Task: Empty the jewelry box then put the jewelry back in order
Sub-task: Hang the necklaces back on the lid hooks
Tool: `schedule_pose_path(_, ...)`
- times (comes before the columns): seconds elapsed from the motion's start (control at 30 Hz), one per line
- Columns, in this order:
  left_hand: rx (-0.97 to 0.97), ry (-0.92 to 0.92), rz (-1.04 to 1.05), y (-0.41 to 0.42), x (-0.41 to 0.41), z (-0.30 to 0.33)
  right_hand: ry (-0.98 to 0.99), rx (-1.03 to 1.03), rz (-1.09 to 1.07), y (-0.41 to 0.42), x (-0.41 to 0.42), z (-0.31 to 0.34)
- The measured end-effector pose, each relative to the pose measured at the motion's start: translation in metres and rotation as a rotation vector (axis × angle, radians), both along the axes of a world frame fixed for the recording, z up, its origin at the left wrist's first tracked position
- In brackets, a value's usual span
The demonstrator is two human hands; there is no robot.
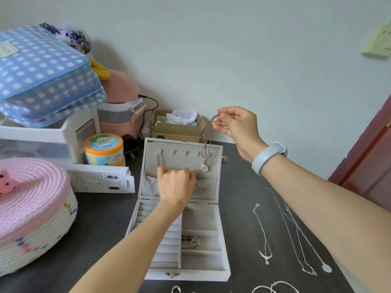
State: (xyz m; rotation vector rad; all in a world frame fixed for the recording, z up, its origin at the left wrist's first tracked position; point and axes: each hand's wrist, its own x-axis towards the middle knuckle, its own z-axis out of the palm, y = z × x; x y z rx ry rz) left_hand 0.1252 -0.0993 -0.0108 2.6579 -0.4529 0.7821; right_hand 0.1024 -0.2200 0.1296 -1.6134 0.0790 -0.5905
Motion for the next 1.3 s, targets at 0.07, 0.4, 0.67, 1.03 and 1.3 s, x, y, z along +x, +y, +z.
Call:
schedule_pose_path(0.07, 0.003, 0.068, 0.025, 0.007, 0.004, 0.003, 0.005, -0.023, -0.004, 0.0, 0.0, 0.0)
schedule_pose_path(0.4, 0.115, -0.102, -0.188, 0.035, -0.001, -0.018, 0.152, -0.231, 0.124, 0.01, 0.003, -0.016)
schedule_pose_path(0.67, -0.02, -0.143, -0.182, 0.048, -0.007, -0.023, 0.242, -0.716, 0.203, 0.03, 0.02, -0.036)
schedule_pose_path(1.03, -0.136, -0.338, -0.159, 0.071, 0.022, 0.02, 0.457, -1.045, 0.45, 0.033, 0.019, -0.044)
schedule_pose_path(1.3, -0.031, 0.012, -0.279, 0.058, 0.042, 0.048, 0.408, -0.863, 0.391, 0.029, 0.024, -0.057)
